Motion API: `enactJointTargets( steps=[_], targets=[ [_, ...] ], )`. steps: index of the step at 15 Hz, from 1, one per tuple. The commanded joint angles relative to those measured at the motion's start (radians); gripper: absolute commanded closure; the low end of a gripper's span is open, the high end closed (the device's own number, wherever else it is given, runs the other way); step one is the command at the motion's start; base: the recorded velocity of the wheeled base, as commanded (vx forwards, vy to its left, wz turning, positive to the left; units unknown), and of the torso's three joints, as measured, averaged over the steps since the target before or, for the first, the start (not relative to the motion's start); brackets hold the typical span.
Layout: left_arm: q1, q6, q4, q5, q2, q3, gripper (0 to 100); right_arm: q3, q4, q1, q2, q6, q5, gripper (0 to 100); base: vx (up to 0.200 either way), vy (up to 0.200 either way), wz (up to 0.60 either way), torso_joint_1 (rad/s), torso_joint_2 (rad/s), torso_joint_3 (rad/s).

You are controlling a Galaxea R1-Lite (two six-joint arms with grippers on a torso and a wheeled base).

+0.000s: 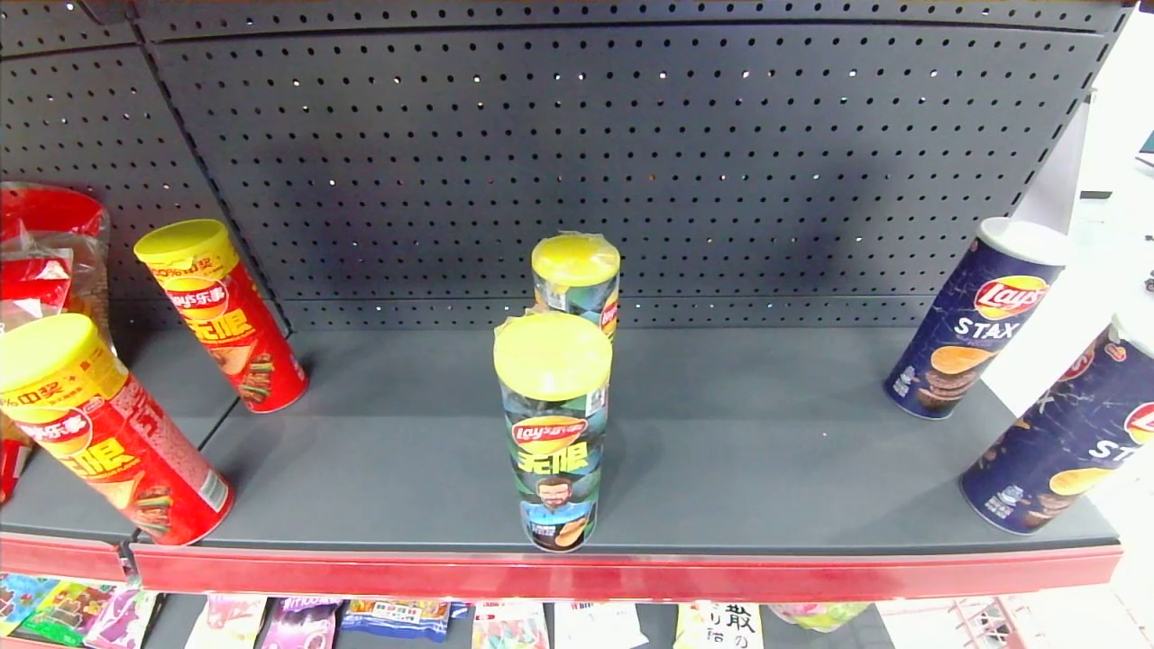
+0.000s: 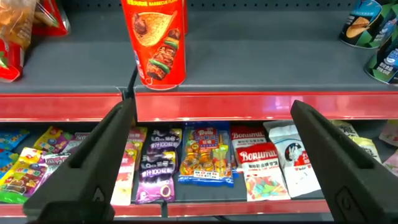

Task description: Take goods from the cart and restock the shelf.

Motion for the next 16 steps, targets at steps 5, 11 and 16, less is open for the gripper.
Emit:
enactJointTargets(
  steps=[5,11,16],
  targets=[
    [0.000,-0.001,0.000,0.000,0.001,0.000,0,0.002,0.000,-0.001,0.000,0.001,0.000,0,-0.080,0.000,0.00,0.001,0.00,0.000],
    [0.000,-0.001,0.000,-0.002,0.001,0.000,0,0.002,0.000,0.001,0.000,0.001,0.000,0,0.000,0.100,0.00,0.002,0.00,0.000],
    [0.000,-0.001,0.000,0.000,0.001,0.000,0,0.002,0.000,0.001,0.000,0.001,0.001,0,0.000,0.000,0.00,0.000,0.00,0.000]
  ],
)
